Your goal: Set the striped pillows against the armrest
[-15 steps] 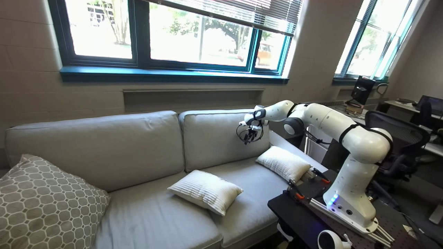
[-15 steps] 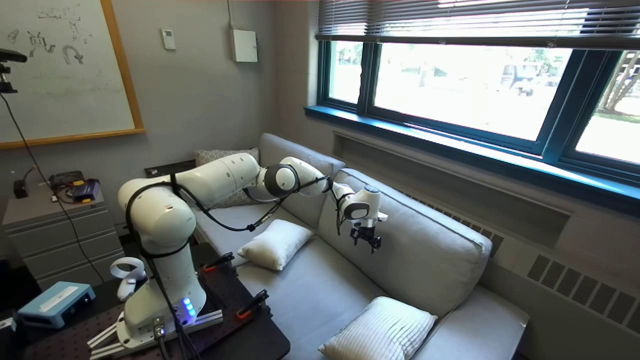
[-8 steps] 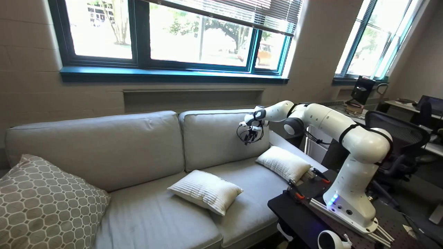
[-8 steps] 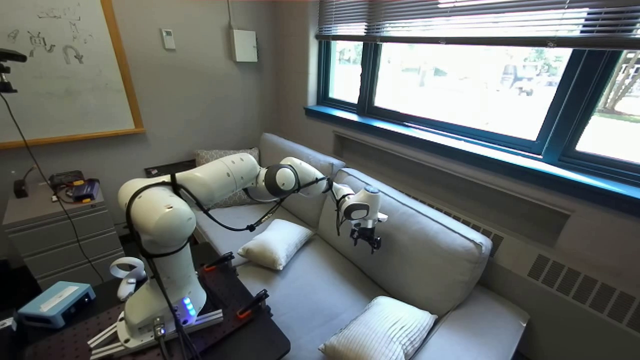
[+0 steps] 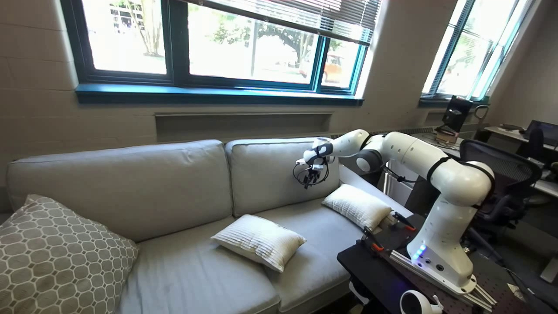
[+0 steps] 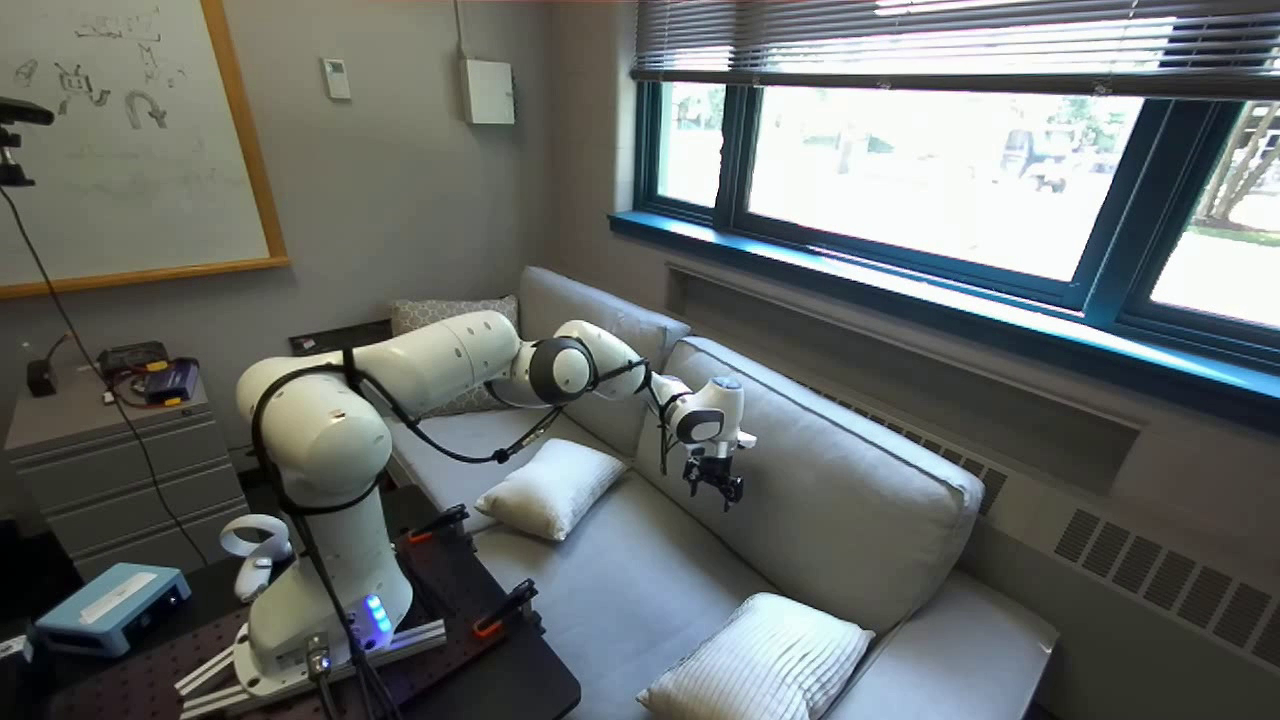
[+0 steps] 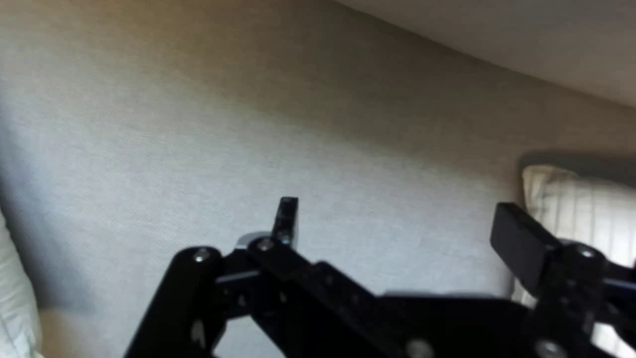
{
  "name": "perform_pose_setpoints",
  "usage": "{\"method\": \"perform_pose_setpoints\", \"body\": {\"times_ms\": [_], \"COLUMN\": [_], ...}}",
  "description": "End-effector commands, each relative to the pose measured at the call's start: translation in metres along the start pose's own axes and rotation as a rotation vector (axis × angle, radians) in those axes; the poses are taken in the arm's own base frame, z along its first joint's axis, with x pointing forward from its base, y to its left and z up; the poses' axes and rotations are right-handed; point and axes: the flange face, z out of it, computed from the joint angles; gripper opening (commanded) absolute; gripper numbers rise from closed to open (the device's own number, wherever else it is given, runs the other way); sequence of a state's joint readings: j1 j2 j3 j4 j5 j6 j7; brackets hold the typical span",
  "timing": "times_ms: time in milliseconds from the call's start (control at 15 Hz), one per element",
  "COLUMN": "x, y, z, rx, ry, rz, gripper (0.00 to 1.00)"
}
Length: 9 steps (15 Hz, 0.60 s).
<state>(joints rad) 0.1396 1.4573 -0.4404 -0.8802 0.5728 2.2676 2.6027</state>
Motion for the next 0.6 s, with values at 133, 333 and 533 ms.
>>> {"method": "perform_pose_setpoints", "body": {"times_ms": [133,333,533], "x": [-0.025,-0.039,-0.038], "y": [0.094,0.145,0.194], "z": [0.004,-0.006,-0.007], "rx": [-0.137,-0.271,-0.393], "ry": [0.035,0.028,0.071], "rz": [-0.097,-0.178,-0.291], "gripper": [1.0,1.0,1.0]}}
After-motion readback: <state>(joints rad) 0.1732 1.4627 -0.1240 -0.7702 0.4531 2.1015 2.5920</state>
